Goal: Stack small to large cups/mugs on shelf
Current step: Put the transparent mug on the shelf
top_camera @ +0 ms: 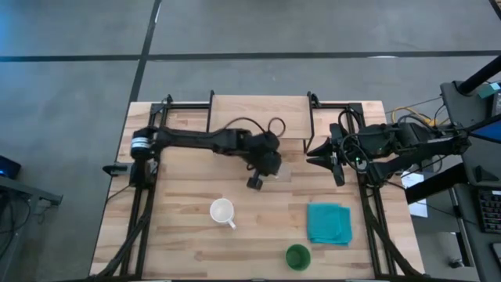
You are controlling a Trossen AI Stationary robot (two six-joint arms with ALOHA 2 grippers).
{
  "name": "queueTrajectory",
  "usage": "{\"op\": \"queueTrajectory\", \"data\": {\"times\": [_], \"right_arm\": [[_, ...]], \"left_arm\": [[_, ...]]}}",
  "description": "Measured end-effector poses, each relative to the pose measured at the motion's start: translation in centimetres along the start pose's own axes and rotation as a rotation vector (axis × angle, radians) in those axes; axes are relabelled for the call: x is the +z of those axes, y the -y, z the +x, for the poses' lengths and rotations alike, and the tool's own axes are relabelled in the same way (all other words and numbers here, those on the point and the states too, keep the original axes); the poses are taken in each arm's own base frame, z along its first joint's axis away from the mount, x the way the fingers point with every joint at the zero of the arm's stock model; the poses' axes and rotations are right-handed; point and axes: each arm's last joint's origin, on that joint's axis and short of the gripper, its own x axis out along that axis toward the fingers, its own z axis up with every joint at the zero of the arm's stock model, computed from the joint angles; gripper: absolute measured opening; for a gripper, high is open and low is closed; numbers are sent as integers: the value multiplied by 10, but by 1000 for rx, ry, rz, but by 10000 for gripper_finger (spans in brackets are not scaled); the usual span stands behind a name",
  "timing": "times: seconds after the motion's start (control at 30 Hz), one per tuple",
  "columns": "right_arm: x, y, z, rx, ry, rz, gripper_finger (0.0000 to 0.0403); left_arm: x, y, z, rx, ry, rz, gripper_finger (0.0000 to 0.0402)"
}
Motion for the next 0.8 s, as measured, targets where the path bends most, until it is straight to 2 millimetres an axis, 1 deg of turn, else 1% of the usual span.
{"op": "queueTrajectory", "data": {"times": [0.07, 0.13, 0.2, 0.33, 0.4, 0.5, 0.63, 0.8], "right_arm": [[0, 0, 0, 0, 0, 0, 96], [0, 0, 0, 0, -1, 0, 96], [0, 0, 0, 0, 0, 0, 96], [0, 0, 1, -1, -1, -4, 96], [-1, 0, 1, -3, -5, -6, 96], [-3, 1, 3, -6, -13, -7, 96], [-7, 2, 6, -12, -27, -10, 96], [-13, 3, 10, -21, -49, -15, 96]], "left_arm": [[9, 2, -25, 39, 36, -16, 0], [18, 3, -52, 113, 78, -20, 0], [22, 5, -77, 190, 82, -17, 0], [20, 3, -117, 343, 64, -40, 0], [17, 1, -137, 408, 70, -89, 0], [10, -7, -158, 465, 82, -215, 0], [-4, -23, -178, 517, 92, -401, 0], [-20, -43, -194, 580, 102, -590, 0]]}}
